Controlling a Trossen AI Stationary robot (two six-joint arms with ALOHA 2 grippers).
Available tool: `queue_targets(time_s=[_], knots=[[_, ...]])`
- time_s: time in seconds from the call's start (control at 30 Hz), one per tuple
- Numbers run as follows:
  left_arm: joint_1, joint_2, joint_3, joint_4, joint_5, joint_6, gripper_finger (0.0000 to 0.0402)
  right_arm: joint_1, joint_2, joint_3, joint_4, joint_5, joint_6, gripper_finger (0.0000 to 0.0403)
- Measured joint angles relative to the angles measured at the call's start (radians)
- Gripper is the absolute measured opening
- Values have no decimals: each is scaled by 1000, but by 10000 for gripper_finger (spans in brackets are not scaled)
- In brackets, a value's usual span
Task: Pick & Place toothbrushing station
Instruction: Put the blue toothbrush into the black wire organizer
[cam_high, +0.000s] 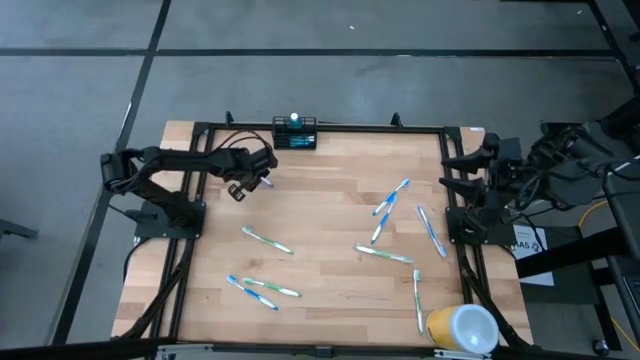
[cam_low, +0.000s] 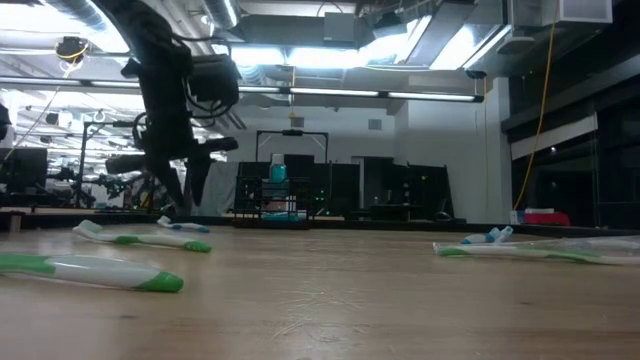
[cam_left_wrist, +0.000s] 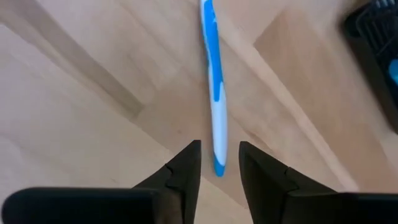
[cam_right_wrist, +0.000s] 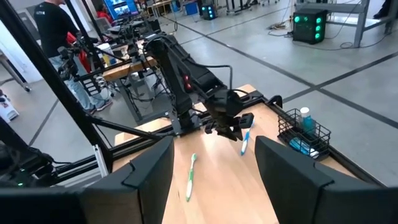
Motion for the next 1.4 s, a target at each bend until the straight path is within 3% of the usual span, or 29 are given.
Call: queue_targets(time_s=[0.77, 0.97, 1.1, 1.23, 1.4], knots=[[138, 162, 3, 108, 102, 82, 113, 23, 7, 0, 12, 34, 57, 228], [137, 164, 3, 96, 106, 143, 68, 23, 16, 0, 12, 44, 57, 228], [127, 161, 1, 94, 108, 201, 17, 23, 16, 0, 11, 50, 55, 228], [84, 147, 0, 119, 115, 253, 16, 23, 16, 0, 11, 50, 52, 228], [-66, 120, 2, 220, 238, 272, 15, 23, 16, 0, 11, 53, 51, 228]])
